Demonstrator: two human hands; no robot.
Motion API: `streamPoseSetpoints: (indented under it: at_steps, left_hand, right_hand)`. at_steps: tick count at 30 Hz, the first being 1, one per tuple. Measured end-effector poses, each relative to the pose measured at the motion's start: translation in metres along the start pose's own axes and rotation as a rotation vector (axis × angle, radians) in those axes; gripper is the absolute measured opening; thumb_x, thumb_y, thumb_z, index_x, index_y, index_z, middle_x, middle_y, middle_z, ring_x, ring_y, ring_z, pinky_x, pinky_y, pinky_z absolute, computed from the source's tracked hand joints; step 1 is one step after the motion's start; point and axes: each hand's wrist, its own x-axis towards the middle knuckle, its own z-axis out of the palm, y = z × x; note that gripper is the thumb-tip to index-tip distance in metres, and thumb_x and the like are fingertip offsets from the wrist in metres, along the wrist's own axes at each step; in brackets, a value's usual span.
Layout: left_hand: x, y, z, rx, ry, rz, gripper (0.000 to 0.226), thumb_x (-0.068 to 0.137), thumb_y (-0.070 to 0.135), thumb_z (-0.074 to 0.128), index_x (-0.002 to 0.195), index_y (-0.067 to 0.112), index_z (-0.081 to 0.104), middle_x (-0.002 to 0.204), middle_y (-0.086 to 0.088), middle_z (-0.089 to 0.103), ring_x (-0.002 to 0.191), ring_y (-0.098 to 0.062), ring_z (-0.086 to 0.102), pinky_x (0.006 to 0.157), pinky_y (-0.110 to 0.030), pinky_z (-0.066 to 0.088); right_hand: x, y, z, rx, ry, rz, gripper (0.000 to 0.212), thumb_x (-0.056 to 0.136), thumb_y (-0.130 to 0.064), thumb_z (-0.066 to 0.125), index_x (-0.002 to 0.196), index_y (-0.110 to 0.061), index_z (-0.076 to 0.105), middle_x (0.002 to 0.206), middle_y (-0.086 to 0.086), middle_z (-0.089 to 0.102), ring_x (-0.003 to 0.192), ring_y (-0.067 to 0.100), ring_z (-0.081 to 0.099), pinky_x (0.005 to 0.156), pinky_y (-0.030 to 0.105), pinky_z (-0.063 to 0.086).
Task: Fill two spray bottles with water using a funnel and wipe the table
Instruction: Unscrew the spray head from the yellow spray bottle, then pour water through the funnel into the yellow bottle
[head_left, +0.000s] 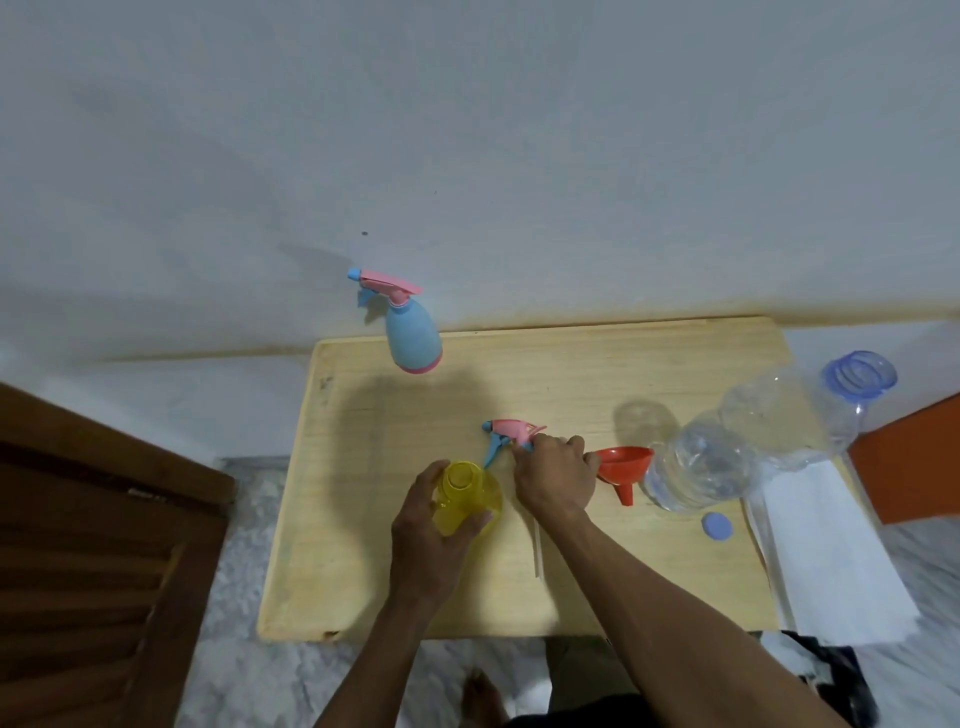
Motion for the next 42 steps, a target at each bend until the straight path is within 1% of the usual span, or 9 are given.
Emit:
streamPoseSetpoints:
  at_steps: [6, 11, 14, 21, 28, 35, 38, 39, 42]
  left_hand:
    - [-0.002, 0.001, 0.001, 0.006, -0.007, -0.012, 0.072, 0.066, 0.030, 0.093, 0.128, 0.030, 0.056, 0.119, 0.011, 0.066, 0.109, -0.009, 0.064, 0.092, -0.029, 0.055]
    - [-0.001, -0.005, 0.002, 0.006, -0.005, -0.021, 0.075, 0.066, 0.031, 0.092, 0.131, 0.026, 0.055, 0.122, 0.006, 0.067, 0.110, -0.015, 0.064, 0.094, -0.040, 0.056]
    - [-0.001, -0.008, 0.003, 0.008, 0.006, -0.025, 0.076, 0.067, 0.029, 0.092, 0.133, 0.025, 0.055, 0.124, 0.003, 0.066, 0.112, -0.019, 0.063, 0.094, -0.045, 0.055]
    - [0.002, -0.013, 0.004, 0.001, -0.003, -0.027, 0.076, 0.067, 0.030, 0.092, 0.133, 0.027, 0.055, 0.126, 0.002, 0.065, 0.113, -0.021, 0.062, 0.094, -0.048, 0.054]
    - [0.001, -0.009, 0.002, -0.010, -0.028, -0.037, 0.075, 0.067, 0.032, 0.091, 0.132, 0.033, 0.054, 0.125, 0.007, 0.065, 0.113, -0.018, 0.061, 0.096, -0.045, 0.054]
    - [0.001, -0.008, 0.001, 0.018, -0.027, -0.016, 0.076, 0.068, 0.034, 0.091, 0.135, 0.028, 0.053, 0.128, 0.005, 0.064, 0.114, -0.018, 0.059, 0.095, -0.044, 0.054]
    - [0.000, -0.007, 0.000, 0.024, -0.033, -0.024, 0.077, 0.068, 0.035, 0.090, 0.136, 0.028, 0.052, 0.129, 0.004, 0.063, 0.115, -0.017, 0.058, 0.096, -0.044, 0.053]
    - [0.000, -0.006, -0.001, 0.025, -0.033, -0.026, 0.078, 0.068, 0.034, 0.090, 0.136, 0.027, 0.052, 0.129, 0.003, 0.063, 0.114, -0.017, 0.058, 0.096, -0.044, 0.053]
    - [-0.001, -0.004, -0.002, 0.028, -0.020, -0.029, 0.079, 0.067, 0.034, 0.091, 0.136, 0.026, 0.053, 0.128, 0.002, 0.063, 0.114, -0.018, 0.059, 0.096, -0.043, 0.053]
  right_hand:
    - [-0.003, 0.001, -0.002, -0.037, 0.013, -0.037, 0.046, 0.104, -0.052, 0.038, 0.120, -0.020, 0.067, 0.115, 0.005, 0.070, 0.118, 0.027, 0.050, 0.095, 0.041, 0.035]
    - [-0.029, 0.021, -0.018, 0.243, 0.217, -0.063, 0.042, 0.099, -0.043, 0.055, 0.133, -0.018, 0.060, 0.127, 0.009, 0.061, 0.116, 0.031, 0.054, 0.090, 0.041, 0.043]
    - [-0.053, 0.048, -0.028, 0.395, 0.308, 0.055, 0.049, 0.098, -0.036, 0.061, 0.141, -0.017, 0.051, 0.134, 0.014, 0.049, 0.123, 0.034, 0.051, 0.088, 0.043, 0.049]
    - [-0.061, 0.078, -0.022, 0.347, 0.179, 0.162, 0.057, 0.101, -0.037, 0.054, 0.152, -0.025, 0.029, 0.130, 0.017, 0.048, 0.109, 0.041, 0.061, 0.079, 0.044, 0.050]
    - [-0.050, 0.076, -0.015, 0.398, 0.159, 0.153, 0.037, 0.105, -0.038, 0.047, 0.136, -0.019, 0.047, 0.126, 0.014, 0.058, 0.110, 0.036, 0.062, 0.080, 0.042, 0.047]
    - [-0.048, 0.081, -0.020, 0.478, 0.289, 0.025, 0.034, 0.099, -0.037, 0.061, 0.121, -0.012, 0.060, 0.108, 0.013, 0.070, 0.093, 0.033, 0.065, 0.070, 0.031, 0.040]
    - [-0.055, 0.069, -0.038, 0.598, 0.355, -0.084, 0.028, 0.095, -0.038, 0.068, 0.113, -0.017, 0.066, 0.099, 0.001, 0.073, 0.075, 0.015, 0.068, 0.063, 0.025, 0.043]
    - [-0.062, 0.063, -0.048, 0.654, 0.366, -0.122, 0.028, 0.093, -0.039, 0.071, 0.113, -0.019, 0.067, 0.097, -0.005, 0.073, 0.073, 0.004, 0.066, 0.061, 0.015, 0.044]
    - [-0.087, 0.043, -0.083, 0.790, 0.353, -0.268, 0.028, 0.088, -0.042, 0.074, 0.113, -0.030, 0.067, 0.081, -0.015, 0.069, 0.077, -0.004, 0.066, 0.061, 0.006, 0.045]
